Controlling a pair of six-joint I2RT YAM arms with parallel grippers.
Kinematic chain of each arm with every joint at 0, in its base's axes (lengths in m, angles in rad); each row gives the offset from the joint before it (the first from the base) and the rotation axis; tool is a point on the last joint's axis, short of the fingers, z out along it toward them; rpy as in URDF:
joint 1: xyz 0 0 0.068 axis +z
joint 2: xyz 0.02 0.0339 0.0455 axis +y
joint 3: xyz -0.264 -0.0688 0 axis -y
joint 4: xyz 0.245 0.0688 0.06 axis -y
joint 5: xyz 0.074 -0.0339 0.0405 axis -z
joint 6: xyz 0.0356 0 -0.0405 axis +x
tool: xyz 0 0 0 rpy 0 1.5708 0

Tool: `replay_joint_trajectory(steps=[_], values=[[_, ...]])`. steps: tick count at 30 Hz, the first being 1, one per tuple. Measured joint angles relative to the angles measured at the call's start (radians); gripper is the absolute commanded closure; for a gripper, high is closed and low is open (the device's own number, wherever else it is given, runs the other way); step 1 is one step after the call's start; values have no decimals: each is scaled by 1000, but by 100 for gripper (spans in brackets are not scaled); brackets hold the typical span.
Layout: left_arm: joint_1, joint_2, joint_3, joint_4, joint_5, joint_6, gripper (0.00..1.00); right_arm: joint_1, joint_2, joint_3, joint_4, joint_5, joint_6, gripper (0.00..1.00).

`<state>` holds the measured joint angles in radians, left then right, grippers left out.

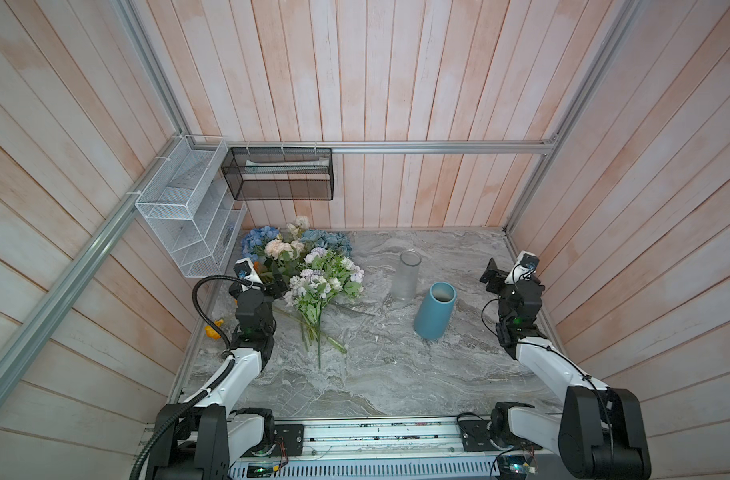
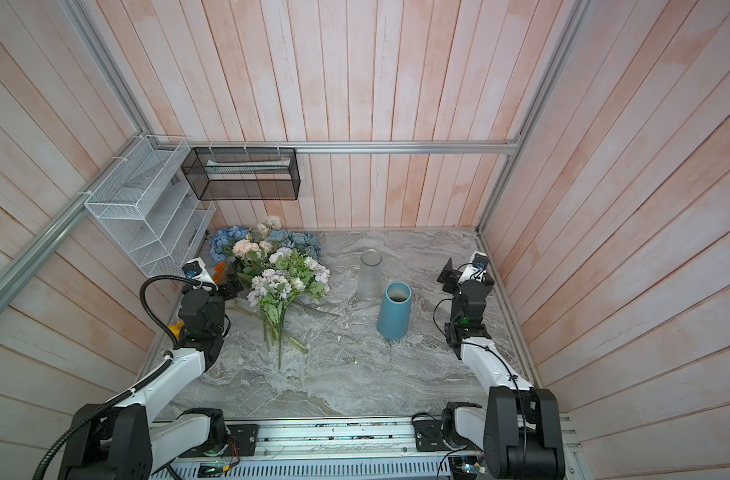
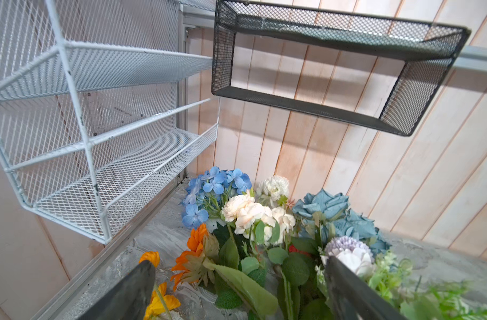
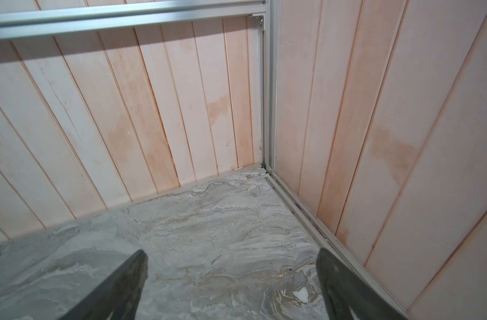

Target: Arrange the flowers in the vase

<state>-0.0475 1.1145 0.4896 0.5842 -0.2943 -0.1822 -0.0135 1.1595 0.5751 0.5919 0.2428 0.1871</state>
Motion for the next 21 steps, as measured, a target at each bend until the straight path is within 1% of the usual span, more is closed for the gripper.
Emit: replay_joint_trajectory(steps=[4,7,9,11,14,17,21], values=[[-27,-72,67,-144,41,-74,6,9,-37,166,-211,-55,80,7],[-79,-108,115,-227,87,-108,7,58,-37,293,-344,-109,97,7],[-121,-119,143,-272,122,-123,7,123,-30,369,-425,-133,86,7],[-167,-124,163,-313,151,-133,7,209,-10,446,-508,-148,57,7],[-242,-124,180,-367,171,-151,0,338,38,541,-610,-162,25,7],[-299,-128,187,-425,175,-177,0,482,80,585,-663,-180,15,7],[-349,-145,194,-541,163,-201,0,659,122,584,-660,-234,34,7]])
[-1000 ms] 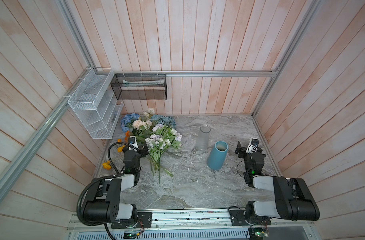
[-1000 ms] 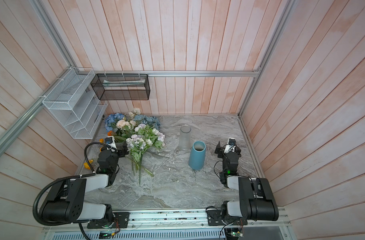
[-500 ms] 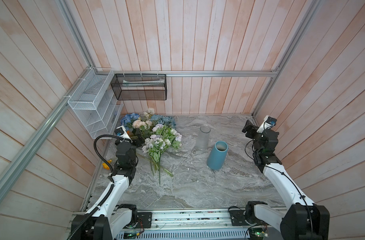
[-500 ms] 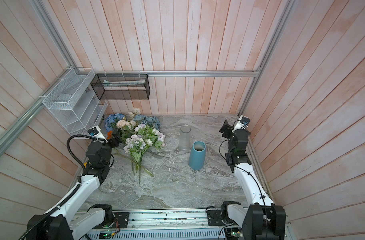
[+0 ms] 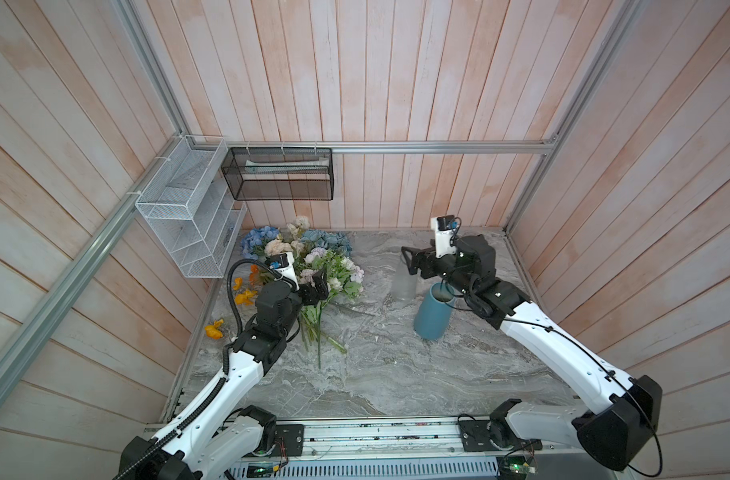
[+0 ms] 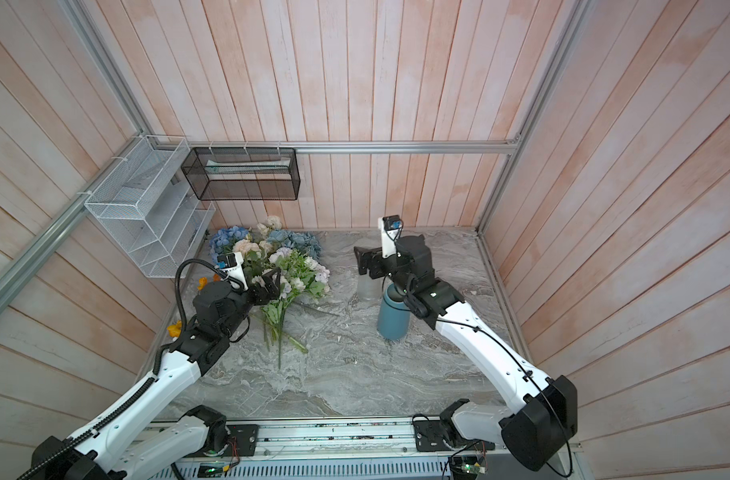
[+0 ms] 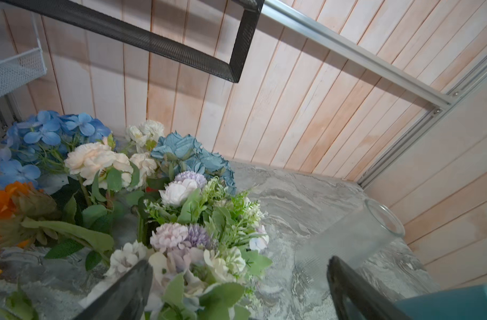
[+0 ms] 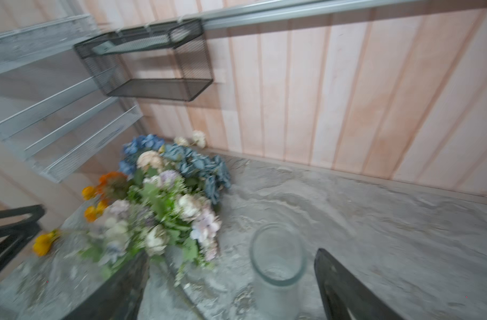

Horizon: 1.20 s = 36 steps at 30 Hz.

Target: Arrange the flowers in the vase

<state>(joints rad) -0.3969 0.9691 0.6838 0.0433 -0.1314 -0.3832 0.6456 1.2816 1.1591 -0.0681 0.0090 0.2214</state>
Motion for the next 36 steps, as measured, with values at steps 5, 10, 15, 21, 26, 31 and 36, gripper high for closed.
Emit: replay_joint_trajectory(steps=[5,10,15,21,26,31,36], values=[[-33,-76,-16,-179,-12,-65,0,130,84,-16,75,-44,56,9],[-50,-174,-99,-314,-16,-156,12,177,147,-85,138,-53,128,11],[-65,-203,-209,-386,19,-230,32,209,179,-153,171,-51,193,13],[-131,-127,-288,-387,43,-293,46,225,197,-160,202,-52,234,13],[-195,-18,-325,-350,33,-324,53,232,208,-160,221,-52,250,14],[-224,66,-327,-303,-5,-340,60,233,210,-161,226,-52,250,14],[-226,142,-327,-257,-39,-345,67,233,210,-163,227,-52,250,14]])
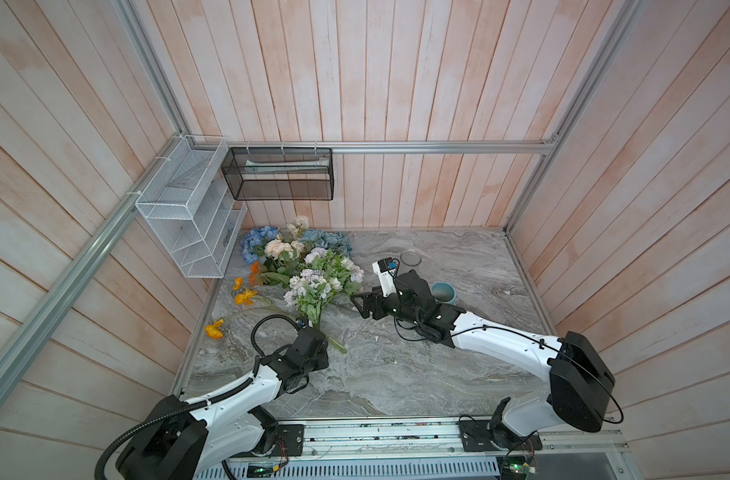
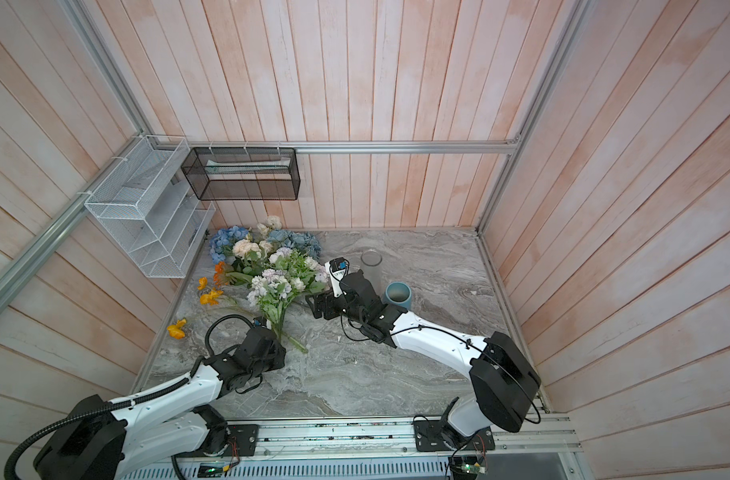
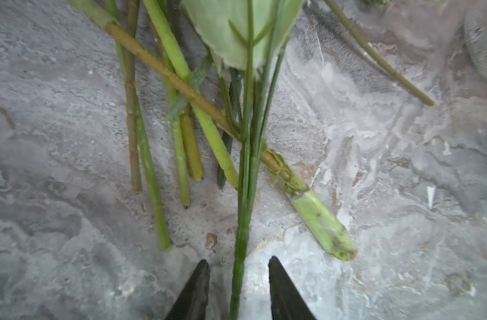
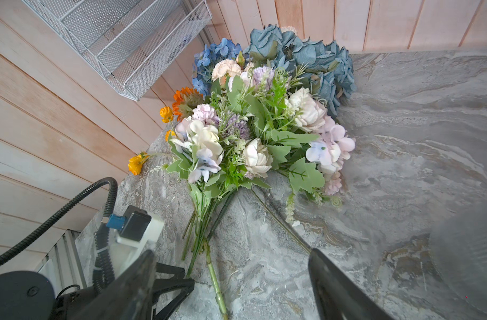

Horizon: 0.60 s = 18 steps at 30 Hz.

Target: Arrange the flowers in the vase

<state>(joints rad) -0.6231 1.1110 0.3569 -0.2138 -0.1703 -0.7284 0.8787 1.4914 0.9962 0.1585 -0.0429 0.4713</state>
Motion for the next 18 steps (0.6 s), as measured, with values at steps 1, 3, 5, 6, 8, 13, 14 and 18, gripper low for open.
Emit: replay_joint_trajectory(steps=[1,3,5,6,8,13,14,18], values=[[0,14,0,10,-6,1,69,0,0,-1,1,0,0,14],[0,34,1,35,-18,4,70,0,0,-4,3,0,0,14],[0,50,2,59,-25,6,75,0,0,-8,5,0,0,14],[0,56,2,68,-28,6,78,0,0,-10,7,0,0,14],[0,70,3,83,-32,12,85,0,0,-15,7,0,-3,14],[-1,92,11,99,-39,31,97,1,-2,-16,7,12,-16,14],[-2,93,13,98,-40,37,98,1,-4,-16,7,16,-20,14],[-4,95,19,93,-46,49,100,2,-13,-16,8,35,-37,14]])
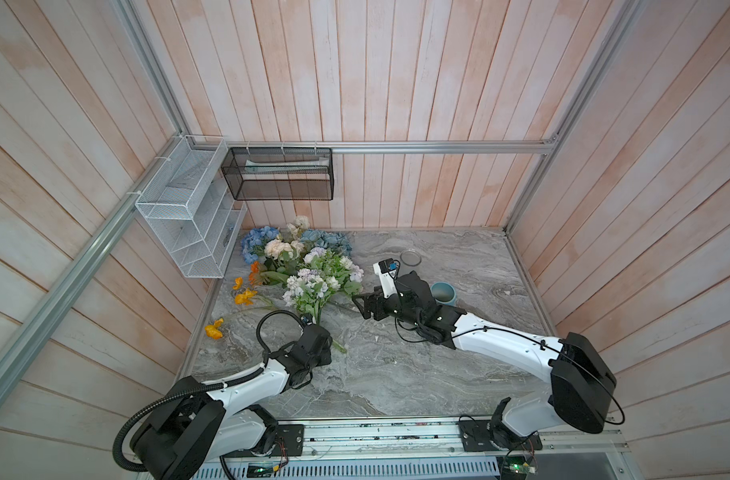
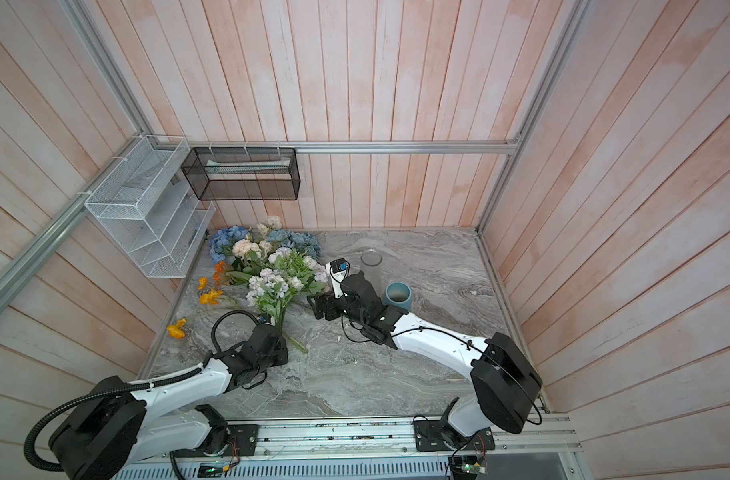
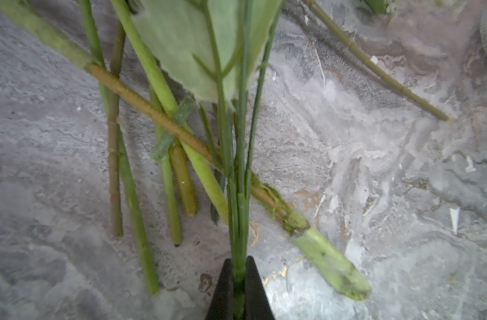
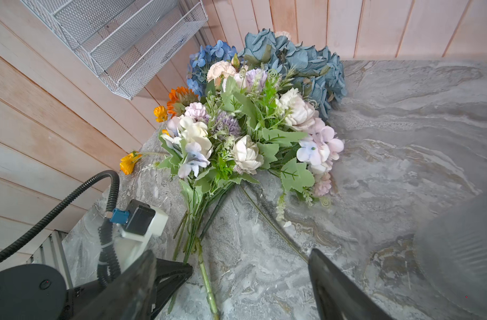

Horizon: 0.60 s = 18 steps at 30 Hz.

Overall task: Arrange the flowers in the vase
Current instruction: 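Lift the lavender-and-white bunch with the right gripper and carry it above the clear glass vase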

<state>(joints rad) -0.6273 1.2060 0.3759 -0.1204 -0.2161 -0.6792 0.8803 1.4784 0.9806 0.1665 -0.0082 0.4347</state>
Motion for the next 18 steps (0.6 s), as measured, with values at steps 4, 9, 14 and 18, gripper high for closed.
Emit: replay_joint_trajectory(steps=[4,9,14,18], values=[[-5,-22,27,-33,-2,16,100,0,-14,0,-1,34,-26,13],[-15,-129,117,-105,-11,26,100,-23,-56,0,-1,41,-44,13],[-17,-244,227,-107,-45,42,100,-105,-121,0,24,-19,-45,13],[-17,-280,286,-37,-54,71,100,-175,-162,2,69,-112,-45,13]])
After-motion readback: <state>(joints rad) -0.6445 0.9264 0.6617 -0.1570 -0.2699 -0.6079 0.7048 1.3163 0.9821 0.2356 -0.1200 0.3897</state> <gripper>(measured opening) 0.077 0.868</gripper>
